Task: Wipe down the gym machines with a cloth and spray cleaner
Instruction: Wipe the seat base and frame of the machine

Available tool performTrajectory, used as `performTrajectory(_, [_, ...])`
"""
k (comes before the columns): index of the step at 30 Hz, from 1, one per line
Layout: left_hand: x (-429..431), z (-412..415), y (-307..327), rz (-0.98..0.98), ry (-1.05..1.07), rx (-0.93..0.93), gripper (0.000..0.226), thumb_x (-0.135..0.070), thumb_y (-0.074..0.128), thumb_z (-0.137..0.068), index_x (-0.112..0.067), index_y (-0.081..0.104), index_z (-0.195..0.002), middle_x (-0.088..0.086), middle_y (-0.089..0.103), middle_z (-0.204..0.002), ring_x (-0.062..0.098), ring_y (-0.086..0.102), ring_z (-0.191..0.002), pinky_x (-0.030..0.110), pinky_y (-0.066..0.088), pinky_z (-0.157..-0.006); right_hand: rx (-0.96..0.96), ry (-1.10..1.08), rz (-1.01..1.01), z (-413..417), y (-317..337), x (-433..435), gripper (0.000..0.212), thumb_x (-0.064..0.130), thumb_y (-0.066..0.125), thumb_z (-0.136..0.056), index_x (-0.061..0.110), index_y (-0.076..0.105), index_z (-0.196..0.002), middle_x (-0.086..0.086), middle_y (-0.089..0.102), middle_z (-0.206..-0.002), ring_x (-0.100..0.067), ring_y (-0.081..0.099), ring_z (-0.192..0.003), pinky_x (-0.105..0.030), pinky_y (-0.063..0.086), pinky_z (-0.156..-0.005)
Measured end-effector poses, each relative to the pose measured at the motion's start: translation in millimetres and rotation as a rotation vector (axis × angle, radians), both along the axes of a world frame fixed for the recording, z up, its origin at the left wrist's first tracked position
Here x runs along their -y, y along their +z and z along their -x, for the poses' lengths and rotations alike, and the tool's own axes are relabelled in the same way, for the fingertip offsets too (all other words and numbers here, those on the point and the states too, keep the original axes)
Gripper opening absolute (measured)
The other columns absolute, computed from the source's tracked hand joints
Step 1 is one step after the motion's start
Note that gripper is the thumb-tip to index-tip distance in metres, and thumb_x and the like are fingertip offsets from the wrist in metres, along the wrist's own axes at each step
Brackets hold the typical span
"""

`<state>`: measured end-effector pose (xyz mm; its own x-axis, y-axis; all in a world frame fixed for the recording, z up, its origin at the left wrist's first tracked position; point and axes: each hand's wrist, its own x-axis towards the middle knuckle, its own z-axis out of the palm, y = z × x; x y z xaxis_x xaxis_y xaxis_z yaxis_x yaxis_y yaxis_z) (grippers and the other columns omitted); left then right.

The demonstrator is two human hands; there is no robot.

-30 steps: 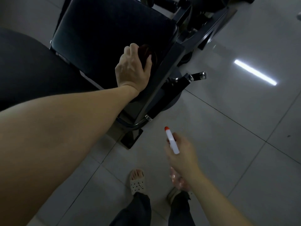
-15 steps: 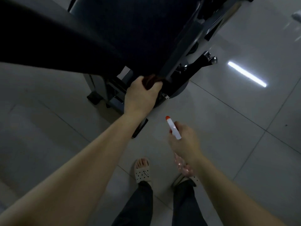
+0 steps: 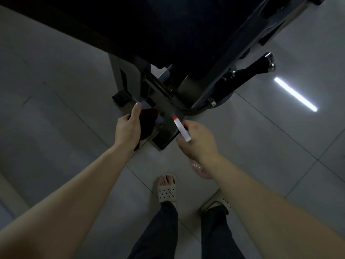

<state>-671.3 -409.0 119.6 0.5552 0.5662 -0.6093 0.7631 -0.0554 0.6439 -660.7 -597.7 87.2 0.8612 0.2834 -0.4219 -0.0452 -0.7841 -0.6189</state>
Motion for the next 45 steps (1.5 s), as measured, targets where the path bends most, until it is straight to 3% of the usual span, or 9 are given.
performTrajectory(7, [-1.4,6.8,-10.7,0.078,0.165,-0.023,0.036,-0.051,0.049,-0.102,-0.027,0.061,-0.078,0.000,0.067,-0.093,0.019,0.066,-0.091,0.035,0.052,-0.091,-0.029,0.012,-0.083,-21.3,5.3,-16.6,0.014,0.023,0.060,-0.088,0.019,0.051,-0.077,0.004,0.053,-0.071,-0.016,0.051,-0.062,-0.032,0.041,-0.056])
performTrajectory(13, [13.2,4.2,-10.5,0.103,0.146,-0.026,0.033,-0.044,0.055,-0.103,-0.023,0.064,-0.079,0.004,0.069,-0.087,0.018,0.068,-0.077,0.029,0.055,-0.075,-0.232,-0.151,-0.259,-34.6,8.4,28.2,0.005,0.019,0.065,-0.086,0.022,0.067,-0.083,-0.007,0.065,-0.078,-0.028,0.065,-0.073,-0.046,0.058,-0.071])
performTrajectory(16, [25.3,1.6,-13.1,0.117,0.124,-0.058,0.035,-0.046,0.056,-0.101,-0.022,0.065,-0.078,0.007,0.071,-0.091,0.025,0.070,-0.086,0.040,0.057,-0.087,-0.343,-0.147,-0.297,-52.9,13.7,55.3,0.025,0.011,0.064,-0.084,0.032,0.070,-0.095,-0.012,0.068,-0.087,-0.023,0.064,-0.066,-0.036,0.057,-0.060])
performTrajectory(20, [47.9,3.0,-13.8,0.116,0.069,-0.109,0.039,-0.046,0.057,-0.100,-0.016,0.068,-0.077,0.014,0.074,-0.092,0.032,0.072,-0.087,0.043,0.058,-0.085,-0.439,0.011,-0.307,-71.8,20.3,85.5,0.031,0.002,0.060,-0.088,0.031,0.068,-0.099,-0.015,0.068,-0.101,-0.020,0.064,-0.071,-0.022,0.054,-0.057])
performTrajectory(24, [67.9,0.3,-10.9,0.071,-0.002,-0.132,0.044,-0.051,0.055,-0.099,-0.012,0.072,-0.087,0.016,0.075,-0.094,0.035,0.072,-0.091,0.049,0.056,-0.090,-0.437,0.049,-0.231,-89.2,22.7,112.7,0.041,0.004,0.061,-0.087,0.037,0.067,-0.111,-0.009,0.068,-0.098,-0.020,0.065,-0.082,-0.026,0.056,-0.063])
performTrajectory(29, [95.2,-22.3,5.0,0.014,-0.151,-0.017,0.044,-0.063,0.061,-0.092,-0.021,0.074,-0.088,0.009,0.075,-0.083,0.025,0.073,-0.075,0.042,0.059,-0.063,-0.339,-0.072,-0.202,-107.7,30.4,167.3,0.017,0.011,0.068,-0.089,0.010,0.067,-0.107,-0.014,0.070,-0.102,-0.026,0.070,-0.078,-0.037,0.059,-0.071])
performTrajectory(37, [144.4,-89.7,16.5,-0.273,-0.466,0.100,0.039,-0.056,0.070,-0.087,-0.024,0.064,-0.109,-0.006,0.068,-0.097,0.015,0.066,-0.091,0.036,0.058,-0.082,-0.428,-0.006,-0.133,-157.8,57.2,227.7,0.030,0.001,0.061,-0.090,0.001,0.063,-0.119,-0.016,0.069,-0.100,-0.020,0.061,-0.069,-0.033,0.053,-0.065])
performTrajectory(41, [156.0,-94.9,11.6,-0.286,-0.536,-0.012,0.043,-0.054,0.072,-0.084,-0.024,0.062,-0.113,-0.006,0.066,-0.099,0.016,0.065,-0.090,0.035,0.056,-0.079,-0.449,0.152,-0.077,-188.4,76.3,238.4,0.018,0.002,0.061,-0.091,0.006,0.069,-0.107,-0.011,0.072,-0.104,-0.027,0.068,-0.082,-0.042,0.057,-0.079])
performTrajectory(45, [164.4,-94.0,10.0,-0.256,-0.602,-0.107,0.032,-0.053,0.073,-0.084,-0.025,0.067,-0.098,-0.004,0.069,-0.087,0.015,0.068,-0.077,0.034,0.058,-0.070,-0.435,0.181,-0.067,-222.2,86.9,253.1,0.013,0.003,0.065,-0.086,0.004,0.068,-0.098,-0.018,0.071,-0.097,-0.027,0.063,-0.077,-0.041,0.055,-0.073])
